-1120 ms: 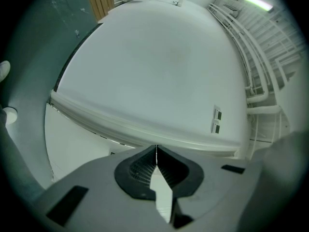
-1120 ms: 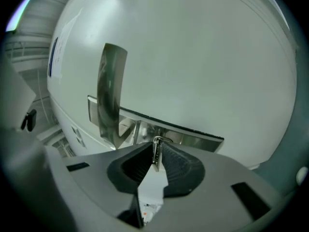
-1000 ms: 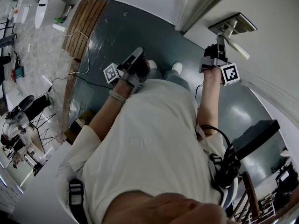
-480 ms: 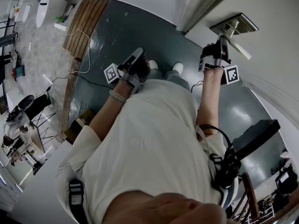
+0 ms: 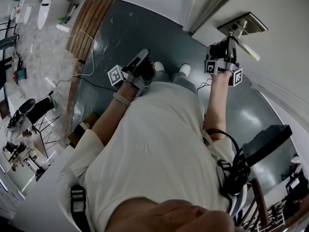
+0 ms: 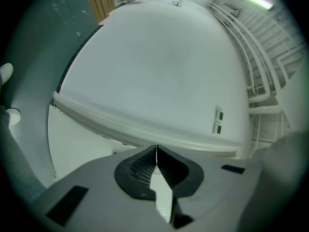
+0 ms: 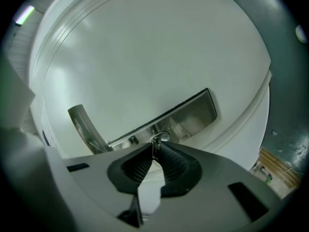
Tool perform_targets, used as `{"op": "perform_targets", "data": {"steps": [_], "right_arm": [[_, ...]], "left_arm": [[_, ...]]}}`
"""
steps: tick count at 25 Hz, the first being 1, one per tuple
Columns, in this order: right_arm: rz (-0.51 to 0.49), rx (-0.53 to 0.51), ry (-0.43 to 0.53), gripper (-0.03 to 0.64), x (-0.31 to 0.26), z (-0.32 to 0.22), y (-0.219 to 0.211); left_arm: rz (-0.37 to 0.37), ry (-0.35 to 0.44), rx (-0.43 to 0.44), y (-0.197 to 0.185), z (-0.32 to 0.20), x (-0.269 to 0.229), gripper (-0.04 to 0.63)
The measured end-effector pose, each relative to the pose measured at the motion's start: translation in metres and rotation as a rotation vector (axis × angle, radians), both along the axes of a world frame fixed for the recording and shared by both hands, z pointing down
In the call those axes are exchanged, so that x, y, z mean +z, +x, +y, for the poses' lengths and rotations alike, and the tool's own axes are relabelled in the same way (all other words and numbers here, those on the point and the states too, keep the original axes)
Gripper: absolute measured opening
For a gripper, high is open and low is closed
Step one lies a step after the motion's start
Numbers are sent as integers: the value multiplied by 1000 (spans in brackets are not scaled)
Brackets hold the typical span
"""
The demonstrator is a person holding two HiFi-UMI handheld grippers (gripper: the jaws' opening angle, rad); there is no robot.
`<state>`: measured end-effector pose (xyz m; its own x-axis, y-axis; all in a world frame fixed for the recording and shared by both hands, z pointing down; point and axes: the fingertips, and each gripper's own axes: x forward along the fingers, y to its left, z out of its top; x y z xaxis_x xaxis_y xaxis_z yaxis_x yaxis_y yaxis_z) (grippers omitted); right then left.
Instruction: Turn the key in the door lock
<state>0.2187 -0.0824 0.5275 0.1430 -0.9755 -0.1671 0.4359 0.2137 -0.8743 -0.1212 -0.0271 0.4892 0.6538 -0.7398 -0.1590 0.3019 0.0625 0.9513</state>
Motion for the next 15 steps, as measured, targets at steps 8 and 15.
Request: {"op": "perform_targets", "data": {"steps": [8,15], "right_arm": [[15,1,50,46,-2,-1,2],[351,-92,-39,67,-13,13,-7]], "left_arm": [[1,2,0,-1,-2,-2,9],[28,-2,3,-1,-9,4,9]]}}
